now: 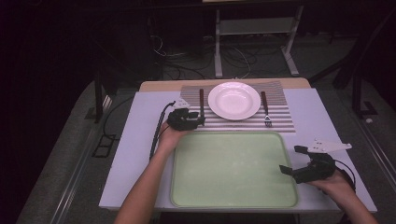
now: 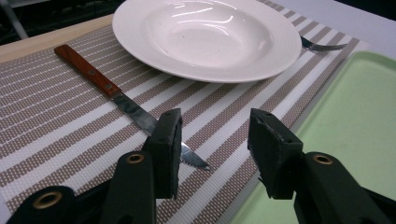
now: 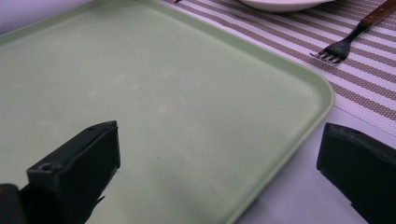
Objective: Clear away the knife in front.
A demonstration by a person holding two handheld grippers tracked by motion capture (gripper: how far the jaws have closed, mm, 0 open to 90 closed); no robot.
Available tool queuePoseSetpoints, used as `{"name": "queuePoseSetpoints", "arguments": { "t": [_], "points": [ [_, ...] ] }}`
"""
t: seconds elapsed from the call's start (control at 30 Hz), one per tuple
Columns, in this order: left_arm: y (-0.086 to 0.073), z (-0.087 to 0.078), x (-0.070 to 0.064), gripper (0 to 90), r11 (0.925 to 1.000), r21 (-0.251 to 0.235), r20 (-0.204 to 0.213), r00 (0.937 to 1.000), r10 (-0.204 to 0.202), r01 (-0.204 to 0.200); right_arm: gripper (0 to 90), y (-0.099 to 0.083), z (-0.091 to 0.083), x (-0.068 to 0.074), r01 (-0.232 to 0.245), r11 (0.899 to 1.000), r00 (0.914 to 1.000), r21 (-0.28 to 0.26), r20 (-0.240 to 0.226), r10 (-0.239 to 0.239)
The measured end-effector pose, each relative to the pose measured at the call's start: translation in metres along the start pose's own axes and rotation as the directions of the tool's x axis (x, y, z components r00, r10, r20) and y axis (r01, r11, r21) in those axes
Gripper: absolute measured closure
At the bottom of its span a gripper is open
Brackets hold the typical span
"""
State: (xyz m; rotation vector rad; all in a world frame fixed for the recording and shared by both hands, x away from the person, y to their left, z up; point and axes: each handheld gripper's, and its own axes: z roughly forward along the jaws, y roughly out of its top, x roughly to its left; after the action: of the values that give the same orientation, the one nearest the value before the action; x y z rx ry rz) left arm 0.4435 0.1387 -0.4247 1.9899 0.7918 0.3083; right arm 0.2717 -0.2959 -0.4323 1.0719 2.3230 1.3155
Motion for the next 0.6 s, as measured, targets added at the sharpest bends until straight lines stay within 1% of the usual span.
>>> {"name": "queuePoseSetpoints", "arguments": {
  "t": [0.13,0.17,0.2,0.23,0.3,0.4,0.43,0.47,0.53,0.6],
  "points": [
    [0.002,0.002,0.002,60.3,1.0,0.004,-0.009,1.0,0.0,0.0,0.0,0.0,0.0,-0.001,-0.001,1.0,1.0,-0.001,0.0,0.001],
    [0.002,0.003,0.004,62.5,0.9998,0.021,-0.015,0.9999,-0.004,0.004,0.0,0.0,0.0,-0.001,-0.002,1.0,1.0,-0.001,0.0,0.002],
    [0.002,0.003,0.004,63.2,0.9998,0.021,-0.015,0.9999,-0.004,0.004,0.0,0.0,0.0,-0.001,-0.002,1.0,1.0,-0.001,0.0,0.002],
    [0.004,0.004,0.006,63.9,0.9997,0.019,-0.018,0.9997,-0.015,0.016,0.0,-0.001,0.0,-0.001,-0.003,1.0,1.0,0.001,-0.001,0.003],
    [0.005,0.005,0.008,65.0,0.9996,0.021,-0.018,0.9996,-0.02,0.021,0.0,-0.001,0.001,-0.001,-0.003,1.0,1.0,0.005,-0.002,0.003],
    [0.007,0.007,0.01,66.1,0.9995,0.025,-0.02,0.9996,-0.02,0.02,0.0,-0.001,0.001,-0.001,-0.003,1.0,1.0,0.005,-0.003,0.003],
    [0.009,0.009,0.012,66.6,0.9994,0.018,-0.022,0.9993,-0.031,0.031,0.0,-0.001,0.001,-0.001,-0.005,1.0,1.0,0.006,-0.004,0.005],
    [0.009,0.01,0.013,67.2,0.9991,0.018,-0.018,0.9991,-0.038,0.038,0.0,-0.002,0.001,-0.001,-0.006,1.0,1.0,0.007,-0.004,0.006],
    [0.01,0.011,0.015,69.0,0.999,0.021,-0.017,0.999,-0.04,0.041,0.0,-0.002,0.001,-0.001,-0.007,1.0,1.0,0.009,-0.003,0.007],
    [0.012,0.016,0.019,70.5,0.9987,0.022,-0.008,0.9989,-0.046,0.046,0.0,-0.002,0.001,-0.001,-0.007,1.0,1.0,0.01,-0.003,0.007]
  ]
}}
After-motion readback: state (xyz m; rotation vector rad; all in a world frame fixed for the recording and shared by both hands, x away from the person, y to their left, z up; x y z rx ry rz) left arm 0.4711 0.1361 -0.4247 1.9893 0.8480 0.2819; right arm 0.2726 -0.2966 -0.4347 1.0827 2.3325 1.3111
